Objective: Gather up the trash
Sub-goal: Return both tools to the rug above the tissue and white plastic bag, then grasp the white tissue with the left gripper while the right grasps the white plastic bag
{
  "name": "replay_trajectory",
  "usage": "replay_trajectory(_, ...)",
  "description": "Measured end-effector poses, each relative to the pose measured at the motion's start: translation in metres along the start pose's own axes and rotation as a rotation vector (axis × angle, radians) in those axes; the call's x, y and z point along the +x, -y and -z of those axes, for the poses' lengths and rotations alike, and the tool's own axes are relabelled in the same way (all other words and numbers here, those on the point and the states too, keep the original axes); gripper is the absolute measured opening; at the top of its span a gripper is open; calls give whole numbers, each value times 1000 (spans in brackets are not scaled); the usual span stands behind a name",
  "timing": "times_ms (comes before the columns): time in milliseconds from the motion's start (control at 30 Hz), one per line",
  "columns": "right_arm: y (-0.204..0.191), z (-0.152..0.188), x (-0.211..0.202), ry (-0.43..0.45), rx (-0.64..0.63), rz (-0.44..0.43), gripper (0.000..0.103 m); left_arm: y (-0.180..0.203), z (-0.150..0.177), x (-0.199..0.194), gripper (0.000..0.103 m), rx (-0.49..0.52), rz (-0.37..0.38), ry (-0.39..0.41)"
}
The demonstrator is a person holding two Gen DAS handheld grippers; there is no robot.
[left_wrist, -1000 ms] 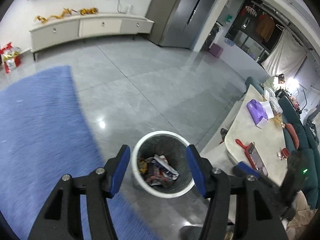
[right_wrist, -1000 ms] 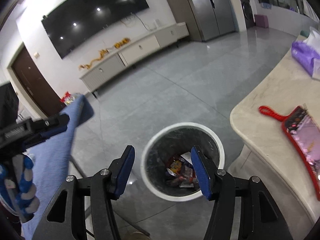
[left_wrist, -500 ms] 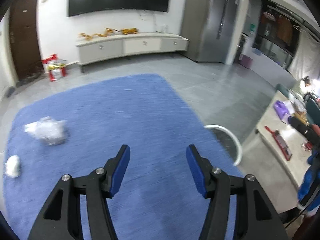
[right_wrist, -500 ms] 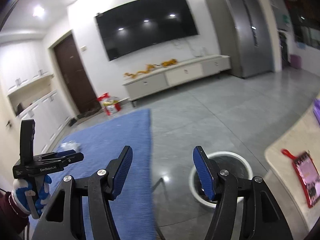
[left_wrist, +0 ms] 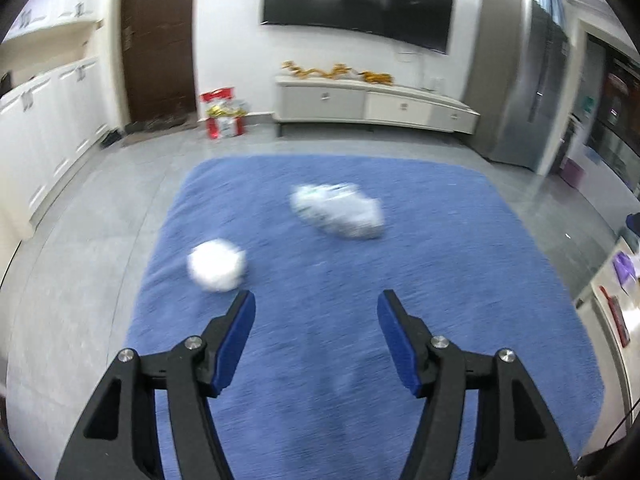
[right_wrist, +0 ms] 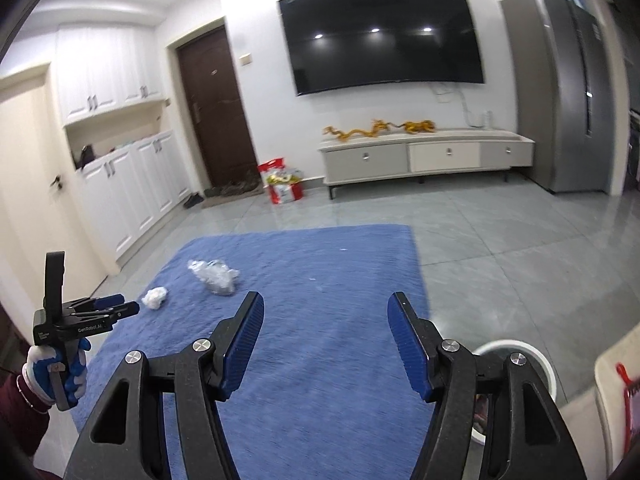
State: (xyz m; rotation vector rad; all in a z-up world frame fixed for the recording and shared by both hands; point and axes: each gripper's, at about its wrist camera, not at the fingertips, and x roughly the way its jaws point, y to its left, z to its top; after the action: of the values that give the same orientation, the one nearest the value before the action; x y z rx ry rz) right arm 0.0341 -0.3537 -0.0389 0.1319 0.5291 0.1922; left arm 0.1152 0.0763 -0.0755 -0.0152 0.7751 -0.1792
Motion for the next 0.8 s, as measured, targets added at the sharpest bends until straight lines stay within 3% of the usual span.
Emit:
replay_trajectory(267, -52, -10, 63, -103, -98, -67, 69, -86, 17, 19, 62, -168, -23, -43)
replay_trajectory(533, -110, -18, 146, -209, -195, -167, 73, -98, 2, 54, 62, -212, 18, -40)
replay_trajectory(800, -153, -20, 231, -319, -269, -215, 74, -94, -14, 97, 62, -228, 20, -63)
